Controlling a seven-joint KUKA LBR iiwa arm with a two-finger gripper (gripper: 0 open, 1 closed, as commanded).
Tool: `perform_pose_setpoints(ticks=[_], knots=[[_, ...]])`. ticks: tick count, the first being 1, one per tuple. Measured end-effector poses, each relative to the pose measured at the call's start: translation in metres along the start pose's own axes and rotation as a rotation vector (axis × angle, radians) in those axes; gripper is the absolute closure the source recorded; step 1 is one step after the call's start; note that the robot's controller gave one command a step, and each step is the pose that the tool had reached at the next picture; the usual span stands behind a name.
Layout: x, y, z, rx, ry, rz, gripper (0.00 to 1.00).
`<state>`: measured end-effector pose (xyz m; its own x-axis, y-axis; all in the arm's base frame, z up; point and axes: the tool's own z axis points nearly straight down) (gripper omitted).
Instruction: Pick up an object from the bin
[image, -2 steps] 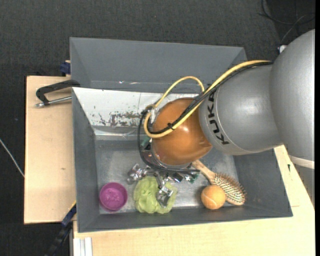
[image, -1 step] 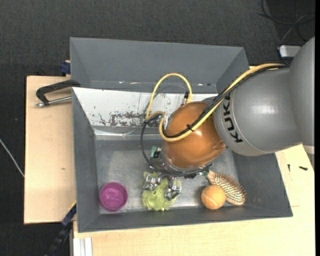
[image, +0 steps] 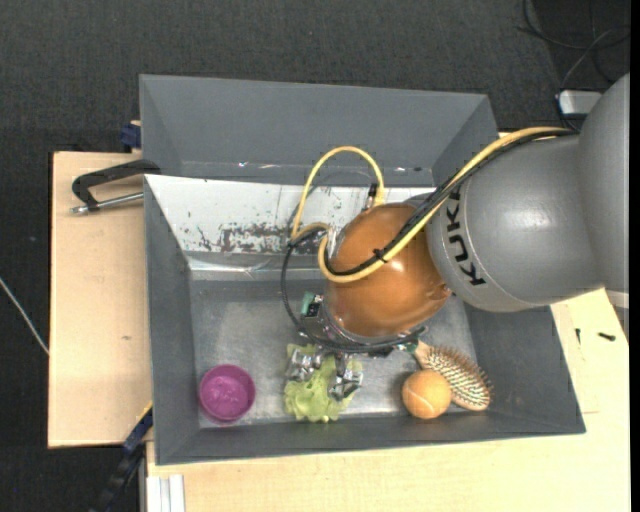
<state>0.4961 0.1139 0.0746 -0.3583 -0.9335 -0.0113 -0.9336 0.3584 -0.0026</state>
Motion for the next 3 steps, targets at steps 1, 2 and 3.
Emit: perform_pose_setpoints(ticks=[1,2,3], knots=[[-0.0002,0.0003,-0.0021,-0.001,0.001,0.0,1.0],[0.0001,0.0005,-0.0068,-0.001,0.004,0.0,1.0],[0.0,0.0004,-0.009,-0.001,0.006,0.001,1.0]])
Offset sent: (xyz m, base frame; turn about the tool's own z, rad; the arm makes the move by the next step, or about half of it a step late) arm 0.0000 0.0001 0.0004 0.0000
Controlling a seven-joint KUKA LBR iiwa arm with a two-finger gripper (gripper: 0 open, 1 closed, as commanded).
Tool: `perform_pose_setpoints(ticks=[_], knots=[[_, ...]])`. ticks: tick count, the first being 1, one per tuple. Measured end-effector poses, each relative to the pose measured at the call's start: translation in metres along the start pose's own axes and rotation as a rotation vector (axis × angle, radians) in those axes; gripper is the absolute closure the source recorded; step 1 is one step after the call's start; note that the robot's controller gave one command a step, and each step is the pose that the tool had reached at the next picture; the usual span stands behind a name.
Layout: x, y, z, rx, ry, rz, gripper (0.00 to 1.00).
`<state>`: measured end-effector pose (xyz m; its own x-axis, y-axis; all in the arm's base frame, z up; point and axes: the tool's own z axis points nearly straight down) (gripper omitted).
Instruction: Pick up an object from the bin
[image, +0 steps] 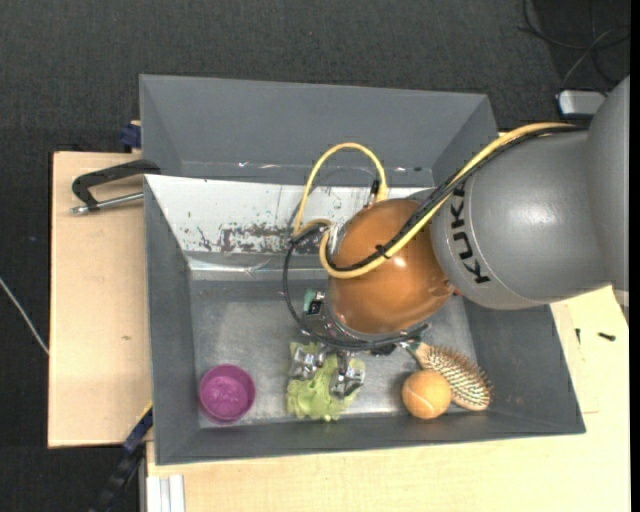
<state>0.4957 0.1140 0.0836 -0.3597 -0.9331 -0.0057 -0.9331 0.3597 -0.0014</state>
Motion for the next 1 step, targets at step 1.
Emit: perform_pose_setpoints(ticks=[1], knots=[[-0.0009,0.0003,-0.0006,-0.001,0.001,0.0,1.0]])
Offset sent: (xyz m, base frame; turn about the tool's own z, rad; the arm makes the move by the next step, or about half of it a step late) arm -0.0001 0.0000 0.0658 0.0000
